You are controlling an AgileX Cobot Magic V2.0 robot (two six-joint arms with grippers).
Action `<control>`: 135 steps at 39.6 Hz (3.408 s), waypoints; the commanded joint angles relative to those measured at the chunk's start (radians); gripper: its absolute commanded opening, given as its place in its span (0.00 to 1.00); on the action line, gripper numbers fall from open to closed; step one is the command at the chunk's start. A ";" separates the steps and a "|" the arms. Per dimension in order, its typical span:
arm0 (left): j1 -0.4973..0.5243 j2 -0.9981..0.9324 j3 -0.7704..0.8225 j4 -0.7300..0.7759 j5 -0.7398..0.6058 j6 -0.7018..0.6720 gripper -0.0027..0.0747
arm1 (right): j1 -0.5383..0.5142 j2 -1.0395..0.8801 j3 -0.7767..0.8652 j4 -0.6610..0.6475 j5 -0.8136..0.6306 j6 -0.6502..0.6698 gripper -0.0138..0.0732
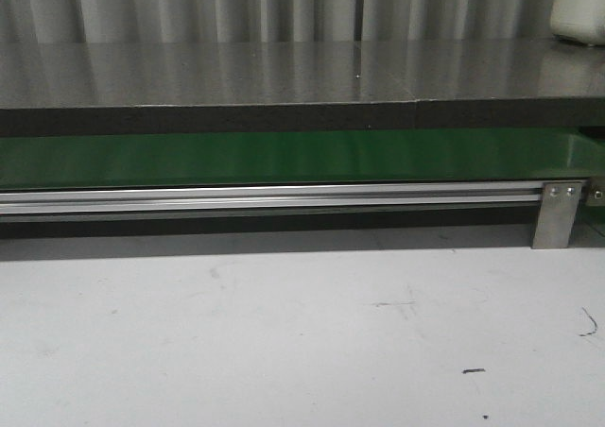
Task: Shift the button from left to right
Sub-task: 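Close the left gripper on the yellow button's black body and lift, then lower the held button onto the belt end and open the left gripper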
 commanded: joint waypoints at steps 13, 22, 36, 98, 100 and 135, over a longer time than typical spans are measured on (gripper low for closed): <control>0.001 -0.186 -0.147 -0.092 0.008 -0.008 0.06 | -0.006 0.013 -0.037 0.002 -0.076 -0.002 0.90; -0.101 -0.274 -0.203 -0.152 0.117 -0.006 0.06 | -0.006 0.013 -0.037 0.002 -0.076 -0.002 0.90; -0.324 -0.279 -0.175 -0.142 0.225 -0.042 0.08 | -0.006 0.013 -0.037 0.002 -0.076 -0.002 0.90; -0.436 -0.330 -0.186 -0.128 0.400 -0.066 0.24 | -0.006 0.013 -0.037 0.002 -0.076 -0.002 0.90; -0.443 -0.330 -0.186 -0.128 0.403 -0.066 0.14 | -0.006 0.013 -0.037 0.002 -0.076 -0.002 0.90; -0.453 -1.264 0.881 -0.150 -0.355 -0.068 0.01 | -0.006 0.013 -0.037 0.002 -0.076 -0.002 0.90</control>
